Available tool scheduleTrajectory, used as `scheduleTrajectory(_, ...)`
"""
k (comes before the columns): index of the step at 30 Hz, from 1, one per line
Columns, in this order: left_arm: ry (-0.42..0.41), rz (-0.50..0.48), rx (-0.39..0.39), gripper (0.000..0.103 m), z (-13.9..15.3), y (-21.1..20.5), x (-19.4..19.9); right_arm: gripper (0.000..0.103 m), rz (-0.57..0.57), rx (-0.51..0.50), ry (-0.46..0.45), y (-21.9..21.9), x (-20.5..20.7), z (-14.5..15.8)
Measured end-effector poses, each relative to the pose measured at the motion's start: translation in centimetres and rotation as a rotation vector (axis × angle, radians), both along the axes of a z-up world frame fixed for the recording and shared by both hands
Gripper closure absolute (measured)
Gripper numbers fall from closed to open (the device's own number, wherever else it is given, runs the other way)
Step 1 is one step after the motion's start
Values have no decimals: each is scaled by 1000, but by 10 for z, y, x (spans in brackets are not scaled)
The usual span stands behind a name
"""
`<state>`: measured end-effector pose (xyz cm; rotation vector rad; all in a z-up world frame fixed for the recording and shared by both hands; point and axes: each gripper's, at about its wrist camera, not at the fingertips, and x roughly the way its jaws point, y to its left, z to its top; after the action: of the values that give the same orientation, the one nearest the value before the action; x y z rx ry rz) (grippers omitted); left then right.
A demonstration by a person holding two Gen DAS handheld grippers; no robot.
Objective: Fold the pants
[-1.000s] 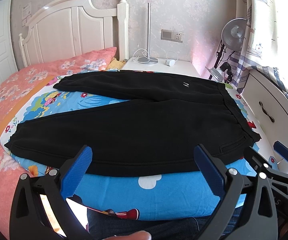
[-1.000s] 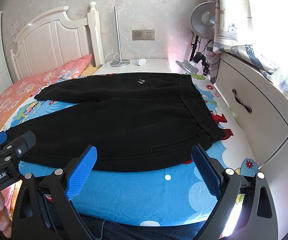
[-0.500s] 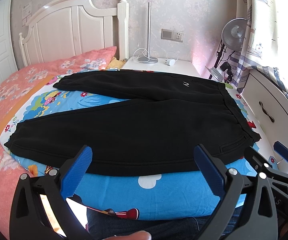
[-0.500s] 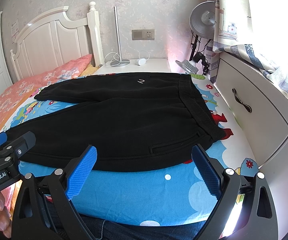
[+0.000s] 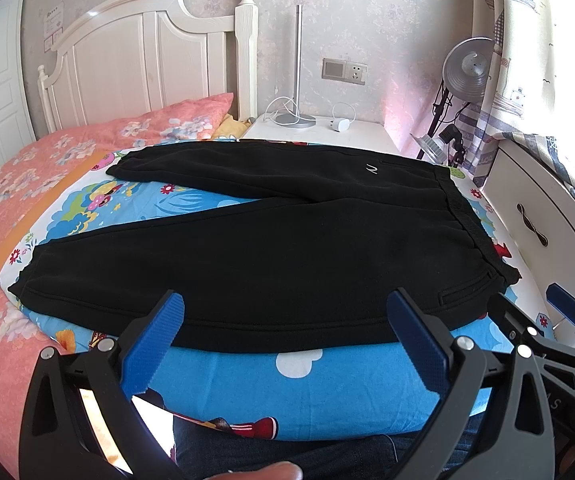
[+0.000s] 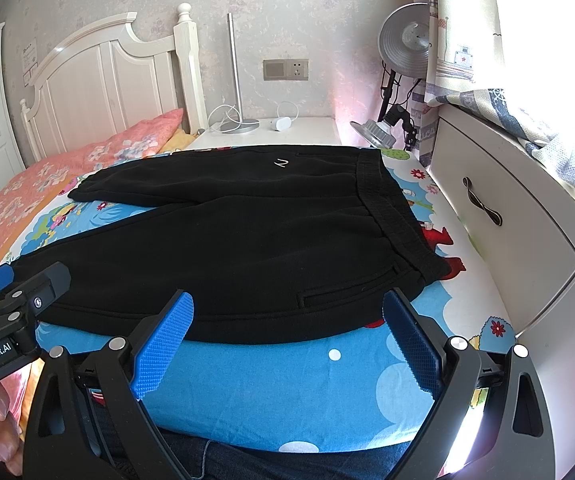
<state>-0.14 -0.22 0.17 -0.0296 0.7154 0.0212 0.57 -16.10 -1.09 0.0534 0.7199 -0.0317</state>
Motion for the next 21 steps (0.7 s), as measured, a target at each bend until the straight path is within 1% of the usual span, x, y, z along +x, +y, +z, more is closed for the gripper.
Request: scheduleTrajectory(21, 0, 0, -1, 2, 3, 1, 3, 11, 2, 1, 0, -1, 0, 1)
